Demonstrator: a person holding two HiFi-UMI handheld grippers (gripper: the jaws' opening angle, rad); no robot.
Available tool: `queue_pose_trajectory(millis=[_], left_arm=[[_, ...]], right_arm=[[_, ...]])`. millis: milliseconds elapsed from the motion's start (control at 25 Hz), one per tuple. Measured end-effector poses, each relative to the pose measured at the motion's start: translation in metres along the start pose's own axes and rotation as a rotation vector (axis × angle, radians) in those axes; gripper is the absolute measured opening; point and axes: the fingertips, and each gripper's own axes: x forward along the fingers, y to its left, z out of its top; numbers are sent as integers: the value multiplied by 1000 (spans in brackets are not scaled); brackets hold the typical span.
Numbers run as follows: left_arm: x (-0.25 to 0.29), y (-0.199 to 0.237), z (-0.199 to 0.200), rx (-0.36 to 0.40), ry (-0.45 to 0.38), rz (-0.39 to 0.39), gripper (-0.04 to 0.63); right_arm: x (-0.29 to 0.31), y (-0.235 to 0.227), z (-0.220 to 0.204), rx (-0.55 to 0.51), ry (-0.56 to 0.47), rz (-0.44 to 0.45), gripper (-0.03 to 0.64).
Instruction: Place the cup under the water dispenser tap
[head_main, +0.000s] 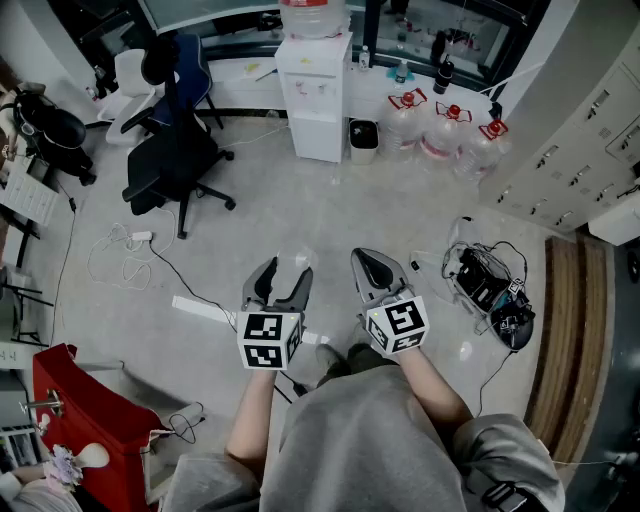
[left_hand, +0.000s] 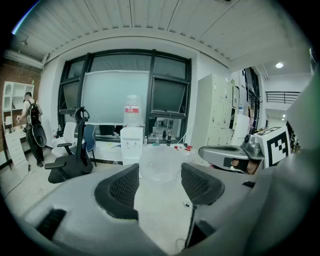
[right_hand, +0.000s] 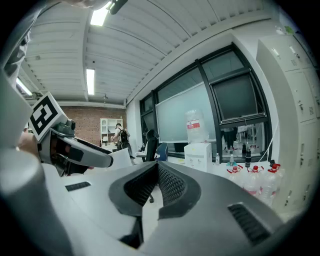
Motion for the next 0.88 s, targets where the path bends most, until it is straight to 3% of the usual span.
queue_pose_trajectory(millis=[360, 880], left_arm=[[7, 14, -10, -7, 16, -30, 268], [103, 36, 17, 18, 66, -32, 268]], right_arm=[[10, 7, -3, -12, -1, -25, 9], [86, -63, -5, 16, -10, 13, 11]])
